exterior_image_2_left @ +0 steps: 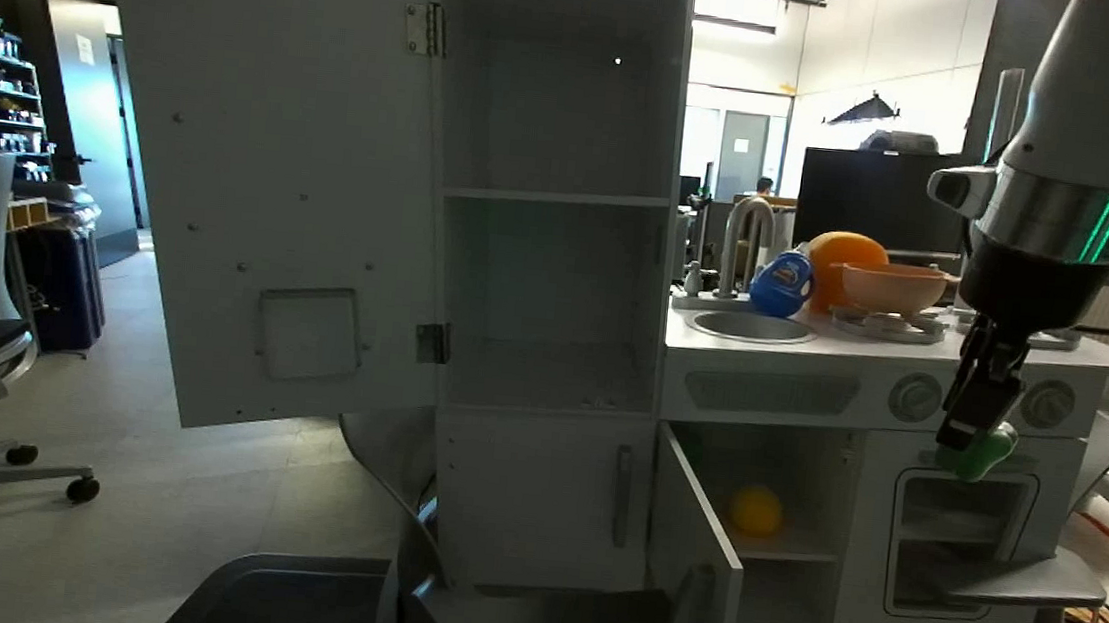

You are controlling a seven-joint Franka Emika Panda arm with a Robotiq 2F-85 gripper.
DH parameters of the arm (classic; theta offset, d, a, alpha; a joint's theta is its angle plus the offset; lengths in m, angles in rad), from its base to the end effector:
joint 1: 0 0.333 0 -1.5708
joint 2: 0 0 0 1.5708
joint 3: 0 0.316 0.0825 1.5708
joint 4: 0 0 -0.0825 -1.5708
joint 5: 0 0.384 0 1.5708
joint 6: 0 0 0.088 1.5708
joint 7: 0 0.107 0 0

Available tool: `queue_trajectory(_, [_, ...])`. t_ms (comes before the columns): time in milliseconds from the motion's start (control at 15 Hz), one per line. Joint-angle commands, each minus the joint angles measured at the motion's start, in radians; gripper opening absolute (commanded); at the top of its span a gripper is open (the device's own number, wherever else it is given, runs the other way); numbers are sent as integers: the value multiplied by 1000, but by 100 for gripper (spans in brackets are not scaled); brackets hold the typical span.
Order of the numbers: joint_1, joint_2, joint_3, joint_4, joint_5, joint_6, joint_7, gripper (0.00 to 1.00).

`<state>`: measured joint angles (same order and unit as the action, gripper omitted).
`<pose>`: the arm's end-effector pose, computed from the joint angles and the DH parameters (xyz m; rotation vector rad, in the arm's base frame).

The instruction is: Remove the yellow sponge from the sink and place it inside the bottom cabinet, pick up the green pepper and put it inside the bottom cabinet.

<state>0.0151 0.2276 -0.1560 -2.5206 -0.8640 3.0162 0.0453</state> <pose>0.4674 -0.0120 0.2087 2.7070 0.9398 0.3187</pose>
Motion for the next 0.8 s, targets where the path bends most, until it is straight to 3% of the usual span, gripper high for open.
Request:
queue_trajectory(0, [117, 83, -108, 102, -201, 68, 240, 22])
queue_trajectory(333, [281, 244, -246, 269, -479, 138, 609, 22])
queue_trajectory(533, [357, 318, -287, 341, -640, 132, 817, 22])
queue_trajectory(733, [387, 388, -281, 419, -807, 112, 1030, 22])
